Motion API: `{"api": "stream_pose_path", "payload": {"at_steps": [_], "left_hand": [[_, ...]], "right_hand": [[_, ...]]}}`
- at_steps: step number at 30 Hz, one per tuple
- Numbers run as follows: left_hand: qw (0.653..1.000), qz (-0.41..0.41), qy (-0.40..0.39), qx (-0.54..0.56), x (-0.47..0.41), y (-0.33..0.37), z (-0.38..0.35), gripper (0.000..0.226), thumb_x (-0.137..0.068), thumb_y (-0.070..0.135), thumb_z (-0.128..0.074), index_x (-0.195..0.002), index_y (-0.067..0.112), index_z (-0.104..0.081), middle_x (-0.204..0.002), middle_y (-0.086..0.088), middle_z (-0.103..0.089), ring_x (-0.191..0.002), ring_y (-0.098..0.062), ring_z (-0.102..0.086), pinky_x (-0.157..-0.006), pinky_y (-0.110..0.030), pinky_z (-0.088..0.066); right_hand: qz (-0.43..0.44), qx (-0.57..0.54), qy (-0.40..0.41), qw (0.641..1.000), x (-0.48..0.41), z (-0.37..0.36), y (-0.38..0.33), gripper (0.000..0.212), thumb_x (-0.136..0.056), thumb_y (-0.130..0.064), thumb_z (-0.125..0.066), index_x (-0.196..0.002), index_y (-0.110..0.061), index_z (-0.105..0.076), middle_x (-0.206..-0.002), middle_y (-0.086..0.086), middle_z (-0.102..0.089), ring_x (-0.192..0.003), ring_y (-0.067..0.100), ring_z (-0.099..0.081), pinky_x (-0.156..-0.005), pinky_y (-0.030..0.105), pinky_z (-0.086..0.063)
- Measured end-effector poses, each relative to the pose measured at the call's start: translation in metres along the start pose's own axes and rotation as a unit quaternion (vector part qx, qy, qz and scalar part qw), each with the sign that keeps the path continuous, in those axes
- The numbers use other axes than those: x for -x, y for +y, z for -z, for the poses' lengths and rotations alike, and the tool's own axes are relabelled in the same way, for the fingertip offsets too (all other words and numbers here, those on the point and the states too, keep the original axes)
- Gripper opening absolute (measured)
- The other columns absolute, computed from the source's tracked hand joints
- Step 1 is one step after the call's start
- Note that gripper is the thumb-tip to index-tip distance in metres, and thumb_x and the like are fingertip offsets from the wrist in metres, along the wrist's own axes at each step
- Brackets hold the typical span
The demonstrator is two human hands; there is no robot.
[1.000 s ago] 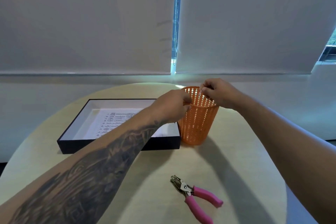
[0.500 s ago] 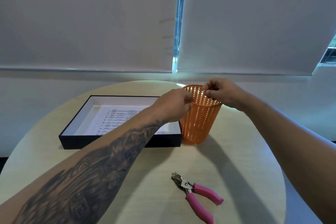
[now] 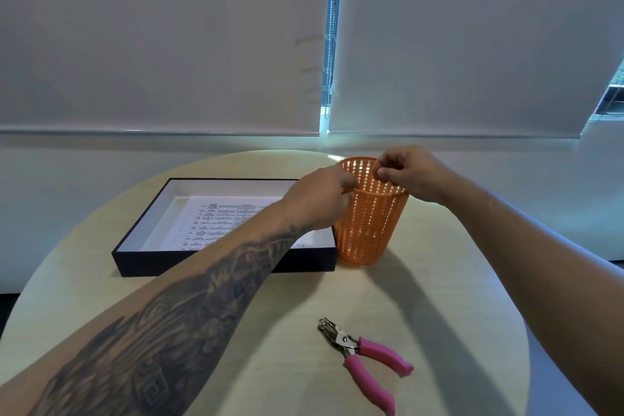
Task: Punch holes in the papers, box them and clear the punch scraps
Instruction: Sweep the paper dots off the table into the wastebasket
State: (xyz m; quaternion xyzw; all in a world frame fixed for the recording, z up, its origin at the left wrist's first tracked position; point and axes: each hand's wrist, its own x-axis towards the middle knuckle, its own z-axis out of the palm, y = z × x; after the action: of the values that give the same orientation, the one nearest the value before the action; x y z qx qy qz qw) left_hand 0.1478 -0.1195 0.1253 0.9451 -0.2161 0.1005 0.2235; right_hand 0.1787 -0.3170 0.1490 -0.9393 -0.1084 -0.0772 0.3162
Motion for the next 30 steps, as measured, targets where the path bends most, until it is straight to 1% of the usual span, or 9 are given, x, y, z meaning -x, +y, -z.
{"api": "stream_pose_path", "payload": {"at_steps": [3, 5, 8, 10, 12, 18, 22, 26, 30], "left_hand": [[1.000, -0.025, 0.007, 0.003, 0.006, -0.002, 0.002, 0.040, -0.100, 0.027, -0.053, -0.139, 0.022, -0.057, -0.147, 0.001, -0.050, -0.125, -0.022, -0.055, -0.103, -0.043, -0.047], [0.999, -0.036, 0.025, 0.013, 0.015, -0.004, 0.005, 0.044, -0.097, 0.026, -0.056, -0.141, 0.021, -0.054, -0.150, 0.000, -0.045, -0.124, -0.022, -0.055, -0.103, -0.045, -0.047], [0.998, -0.035, 0.046, 0.028, 0.039, -0.011, 0.007, 0.042, -0.097, 0.028, -0.060, -0.139, 0.023, -0.054, -0.147, 0.003, -0.047, -0.120, -0.018, -0.056, -0.094, -0.036, -0.048], [0.998, -0.028, 0.045, 0.030, 0.060, -0.019, 0.004, 0.038, -0.097, 0.029, -0.060, -0.135, 0.024, -0.056, -0.143, 0.006, -0.050, -0.117, -0.013, -0.055, -0.087, -0.027, -0.042], [0.998, -0.017, 0.037, 0.037, 0.081, -0.030, -0.001, 0.033, -0.097, 0.029, -0.060, -0.130, 0.024, -0.059, -0.137, 0.008, -0.054, -0.111, -0.011, -0.057, -0.085, -0.027, -0.043], [0.998, 0.043, -0.007, 0.050, 0.145, -0.064, -0.026, 0.030, -0.094, 0.031, -0.064, -0.122, 0.021, -0.067, -0.122, 0.006, -0.063, -0.108, -0.013, -0.061, -0.095, -0.036, -0.050], [0.996, 0.080, -0.031, 0.031, 0.186, -0.080, -0.046, 0.028, -0.093, 0.034, -0.064, -0.118, 0.022, -0.068, -0.126, 0.004, -0.062, -0.115, -0.018, -0.059, -0.097, -0.036, -0.049], [0.997, 0.074, -0.024, -0.019, 0.218, -0.087, -0.060, 0.029, -0.092, 0.037, -0.061, -0.116, 0.021, -0.067, -0.129, 0.004, -0.062, -0.121, -0.022, -0.051, -0.102, -0.038, -0.042], [0.998, 0.063, 0.008, -0.029, 0.232, -0.085, -0.069, 0.035, -0.094, 0.034, -0.058, -0.124, 0.016, -0.065, -0.137, -0.003, -0.060, -0.129, -0.026, -0.049, -0.109, -0.039, -0.038]], "right_hand": [[0.023, 0.014, 0.021, 0.999, 0.003, 0.000, -0.003, 0.011, -0.101, -0.020, -0.060, -0.103, -0.020, -0.070, -0.092, 0.000, -0.069, -0.085, 0.016, -0.064, -0.069, 0.027, -0.047], [0.052, 0.023, 0.050, 0.997, 0.007, 0.001, -0.006, 0.010, -0.099, -0.020, -0.062, -0.102, -0.023, -0.071, -0.090, -0.001, -0.069, -0.082, 0.014, -0.062, -0.069, 0.026, -0.043], [0.089, 0.029, 0.079, 0.992, 0.021, -0.005, -0.015, 0.014, -0.097, -0.020, -0.064, -0.108, -0.017, -0.073, -0.096, 0.001, -0.068, -0.088, 0.017, -0.061, -0.078, 0.030, -0.046], [0.115, 0.038, 0.078, 0.990, 0.035, -0.015, -0.023, 0.017, -0.097, -0.019, -0.064, -0.111, -0.016, -0.073, -0.099, 0.000, -0.066, -0.092, 0.018, -0.060, -0.081, 0.032, -0.045], [0.145, 0.051, 0.071, 0.986, 0.052, -0.027, -0.032, 0.018, -0.096, -0.019, -0.064, -0.111, -0.017, -0.073, -0.100, -0.003, -0.065, -0.093, 0.017, -0.059, -0.081, 0.032, -0.045], [0.200, 0.040, -0.013, 0.979, 0.120, -0.078, -0.054, 0.017, -0.095, -0.019, -0.065, -0.108, -0.016, -0.074, -0.101, -0.002, -0.069, -0.093, 0.016, -0.064, -0.087, 0.037, -0.053], [0.183, 0.029, -0.079, 0.980, 0.171, -0.113, -0.060, 0.018, -0.097, -0.025, -0.063, -0.112, -0.022, -0.073, -0.103, -0.011, -0.067, -0.096, 0.006, -0.062, -0.088, 0.027, -0.051], [0.171, 0.042, -0.140, 0.974, 0.212, -0.144, -0.059, 0.020, -0.098, -0.028, -0.062, -0.115, -0.027, -0.072, -0.105, -0.013, -0.066, -0.096, 0.003, -0.059, -0.086, 0.022, -0.046], [0.207, 0.081, -0.152, 0.963, 0.237, -0.161, -0.056, 0.021, -0.098, -0.030, -0.059, -0.113, -0.029, -0.073, -0.108, -0.014, -0.067, -0.103, 0.005, -0.057, -0.090, 0.026, -0.050]]}}
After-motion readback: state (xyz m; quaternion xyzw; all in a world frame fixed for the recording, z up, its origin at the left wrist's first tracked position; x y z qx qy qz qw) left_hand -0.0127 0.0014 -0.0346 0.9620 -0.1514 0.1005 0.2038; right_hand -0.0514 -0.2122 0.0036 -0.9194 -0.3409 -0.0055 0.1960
